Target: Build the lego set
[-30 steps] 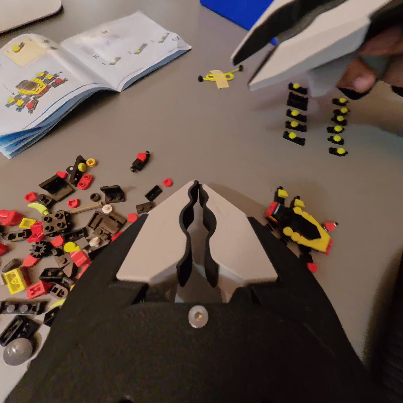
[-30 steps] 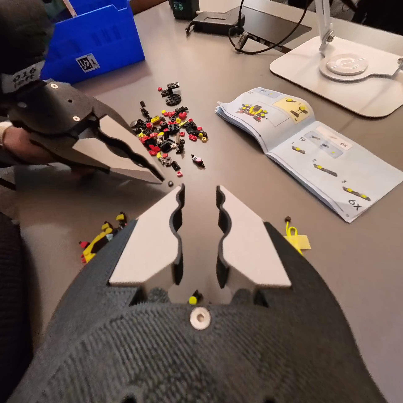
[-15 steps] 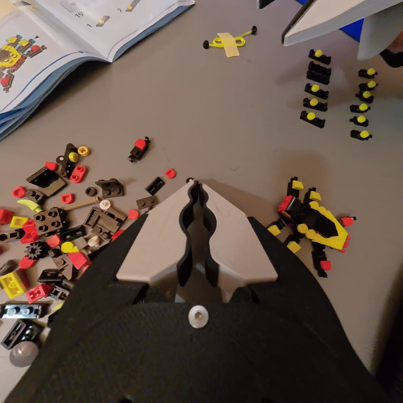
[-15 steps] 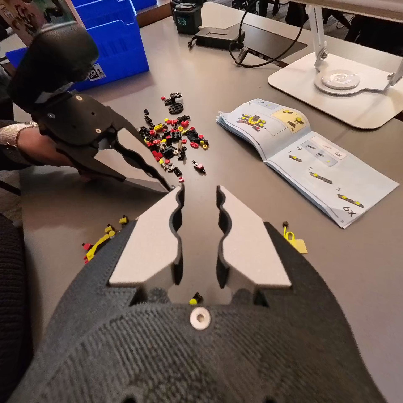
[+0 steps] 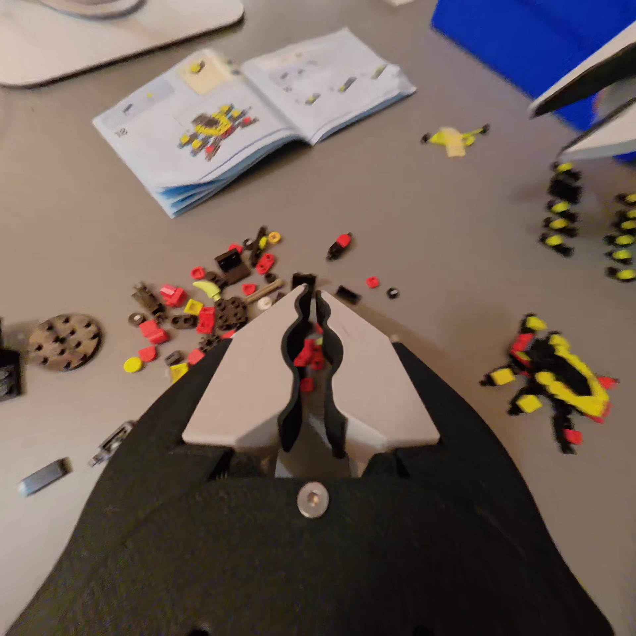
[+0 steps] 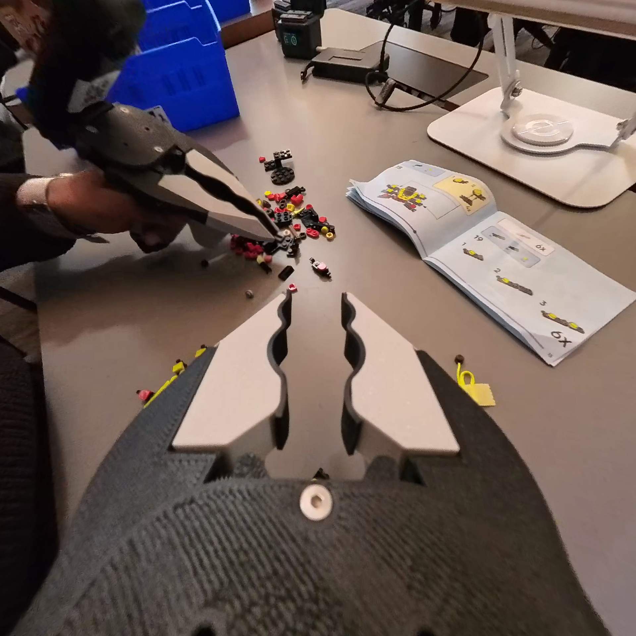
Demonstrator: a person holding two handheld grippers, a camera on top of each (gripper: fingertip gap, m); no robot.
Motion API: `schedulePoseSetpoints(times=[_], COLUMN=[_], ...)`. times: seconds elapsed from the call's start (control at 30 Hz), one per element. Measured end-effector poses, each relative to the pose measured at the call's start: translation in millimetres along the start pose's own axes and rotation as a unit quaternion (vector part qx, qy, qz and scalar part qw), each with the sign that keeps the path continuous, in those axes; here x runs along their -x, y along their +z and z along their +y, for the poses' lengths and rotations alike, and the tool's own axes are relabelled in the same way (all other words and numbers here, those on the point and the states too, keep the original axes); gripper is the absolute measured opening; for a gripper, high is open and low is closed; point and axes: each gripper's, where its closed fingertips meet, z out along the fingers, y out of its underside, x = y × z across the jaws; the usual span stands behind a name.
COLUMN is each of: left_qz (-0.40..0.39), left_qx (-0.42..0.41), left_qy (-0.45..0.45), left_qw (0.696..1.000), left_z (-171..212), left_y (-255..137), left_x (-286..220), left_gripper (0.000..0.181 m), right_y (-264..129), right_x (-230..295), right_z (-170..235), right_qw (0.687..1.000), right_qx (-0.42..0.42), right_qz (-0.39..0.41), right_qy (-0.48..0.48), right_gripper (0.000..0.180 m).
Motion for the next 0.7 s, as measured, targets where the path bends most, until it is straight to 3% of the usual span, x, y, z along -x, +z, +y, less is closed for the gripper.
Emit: schedulePoseSetpoints(times=[0.13,0.3,0.47,0.6,0.7], left_qz=[0.089,0.007,-0.012,-0.054,-0.112], left_qx=[-0.029,-0.005,0.015,-0.003,-0.024], left_qy=[0.055,0.278,0.389,0.479,0.561], left_qw=[0.994,0.961,0.921,0.876,0.82], left_z=[-10,2,5,-1,-6], left_y=[-2,8,17,27,30], left_x=[-51,-59,-55,-54,-49], left_gripper=[0.016,0.033,0.048,0.054,0.047], right_y=[0,-2,-5,-12,-16], right_x=[1,2,1,1,-1], right_z=[0,-1,-4,-7,-6], right_qw=[1.0,1.0,1.0,1.0,1.0], right_qx=[-0.001,-0.004,-0.011,-0.019,-0.02], right_qz=[-0.004,-0.004,-0.009,-0.004,0.004], right_qy=[0.0,-0.005,-0.003,-0.006,-0.011], right_gripper=[0.027,0.027,0.026,0.027,0.027])
